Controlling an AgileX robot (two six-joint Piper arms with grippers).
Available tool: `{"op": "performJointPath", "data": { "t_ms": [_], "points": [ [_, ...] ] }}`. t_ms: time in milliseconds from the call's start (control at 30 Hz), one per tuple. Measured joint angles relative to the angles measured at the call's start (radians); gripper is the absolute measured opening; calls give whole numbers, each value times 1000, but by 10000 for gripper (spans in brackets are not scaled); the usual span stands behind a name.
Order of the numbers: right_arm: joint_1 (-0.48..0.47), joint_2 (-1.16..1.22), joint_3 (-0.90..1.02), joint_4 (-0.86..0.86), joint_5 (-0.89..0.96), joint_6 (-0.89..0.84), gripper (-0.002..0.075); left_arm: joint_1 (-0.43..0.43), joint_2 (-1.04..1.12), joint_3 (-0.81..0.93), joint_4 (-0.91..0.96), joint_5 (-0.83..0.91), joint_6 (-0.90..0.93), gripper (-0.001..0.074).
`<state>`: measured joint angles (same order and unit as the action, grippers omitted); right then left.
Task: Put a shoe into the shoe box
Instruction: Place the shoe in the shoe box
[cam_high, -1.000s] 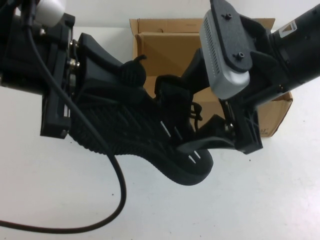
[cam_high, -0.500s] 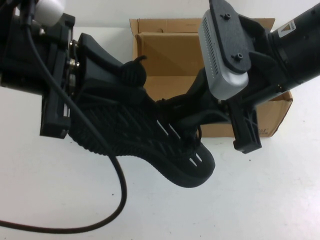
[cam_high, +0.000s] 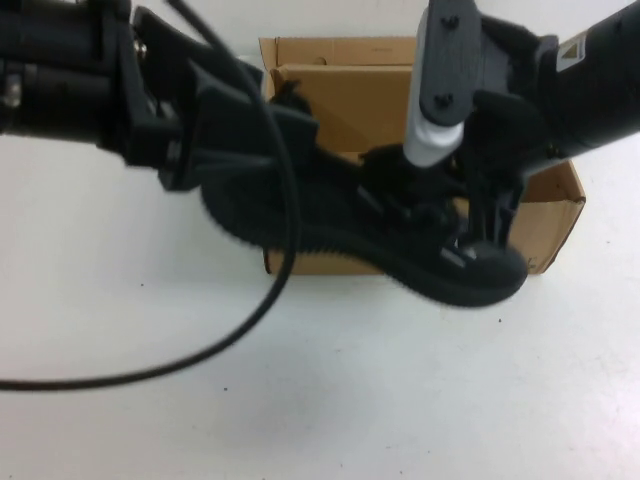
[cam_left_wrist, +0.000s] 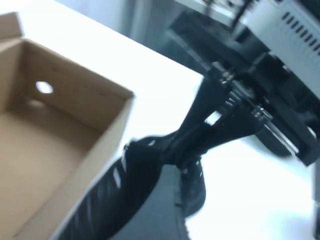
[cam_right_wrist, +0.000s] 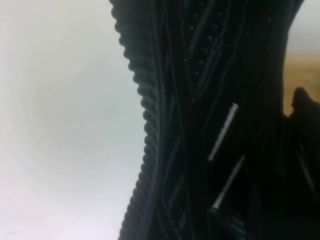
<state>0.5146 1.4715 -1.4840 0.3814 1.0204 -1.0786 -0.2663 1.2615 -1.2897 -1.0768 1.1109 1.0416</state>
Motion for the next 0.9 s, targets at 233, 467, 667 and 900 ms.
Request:
{"op": "performJointPath", "data": {
  "t_ms": [233,467,667,900],
  "points": [
    [0,6,-9,-256,-226,128,19,0,0,0,214,-167,-274,422],
    [0,86,-129,-451,-254,139,19,0,0,0,384,-161,-371,30],
    [-36,206,-202,-456,-295,-3,19,0,0,0,391,-142,-382,8],
    [-120,337,-230,-439,-358,-69,19,0,0,0,391,-113,-383,6]
  ]
}}
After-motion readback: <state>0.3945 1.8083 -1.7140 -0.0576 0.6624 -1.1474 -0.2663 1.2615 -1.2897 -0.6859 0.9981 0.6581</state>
